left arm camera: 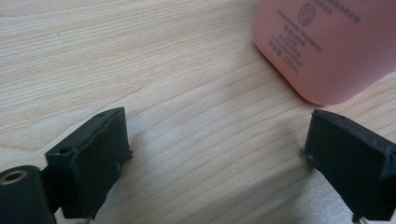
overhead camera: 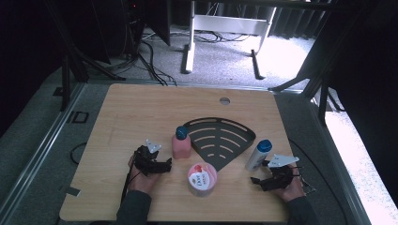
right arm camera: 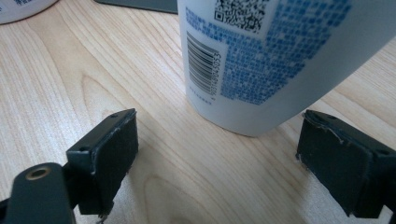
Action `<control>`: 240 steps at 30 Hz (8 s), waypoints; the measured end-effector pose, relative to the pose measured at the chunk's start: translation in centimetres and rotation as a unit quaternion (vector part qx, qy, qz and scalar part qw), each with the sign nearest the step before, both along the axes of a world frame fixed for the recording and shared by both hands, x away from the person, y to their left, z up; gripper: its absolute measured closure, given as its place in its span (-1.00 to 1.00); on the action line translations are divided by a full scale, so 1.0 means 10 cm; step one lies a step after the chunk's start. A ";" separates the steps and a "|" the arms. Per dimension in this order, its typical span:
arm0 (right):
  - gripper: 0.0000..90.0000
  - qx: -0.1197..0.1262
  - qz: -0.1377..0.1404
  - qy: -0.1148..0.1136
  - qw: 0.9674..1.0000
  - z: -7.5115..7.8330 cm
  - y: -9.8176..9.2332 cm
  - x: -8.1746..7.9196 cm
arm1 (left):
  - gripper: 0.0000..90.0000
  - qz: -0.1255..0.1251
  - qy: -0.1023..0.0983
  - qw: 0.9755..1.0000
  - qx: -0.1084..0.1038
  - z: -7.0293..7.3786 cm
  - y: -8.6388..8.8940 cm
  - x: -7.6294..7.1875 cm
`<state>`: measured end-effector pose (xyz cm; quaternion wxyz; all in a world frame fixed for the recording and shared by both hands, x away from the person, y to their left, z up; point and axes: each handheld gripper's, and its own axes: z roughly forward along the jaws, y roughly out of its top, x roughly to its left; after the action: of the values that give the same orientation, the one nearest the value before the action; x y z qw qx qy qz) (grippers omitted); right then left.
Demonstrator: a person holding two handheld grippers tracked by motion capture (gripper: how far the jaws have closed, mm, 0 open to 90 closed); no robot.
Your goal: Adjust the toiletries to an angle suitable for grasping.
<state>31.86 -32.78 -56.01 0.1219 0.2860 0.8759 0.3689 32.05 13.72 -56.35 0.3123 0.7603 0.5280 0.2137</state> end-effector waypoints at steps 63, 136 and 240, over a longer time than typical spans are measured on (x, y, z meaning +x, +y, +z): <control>-0.57 0.006 -0.016 -0.004 1.000 0.01 -0.02 -0.07 | 0.53 -0.181 -0.061 0.980 -0.054 0.78 -0.41 -0.53; 0.08 0.108 0.065 0.004 0.992 0.28 0.29 0.03 | 0.74 -0.305 0.022 0.950 -0.054 0.75 -0.44 -0.67; 0.92 0.105 0.149 -0.042 0.982 0.45 1.37 -0.05 | 0.72 -0.334 0.035 0.940 -0.064 0.75 -0.35 -0.65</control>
<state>31.37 -19.04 -51.46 0.0711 0.1477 0.8594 0.4843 25.54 10.20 -48.86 0.3949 0.8783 0.2671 0.0361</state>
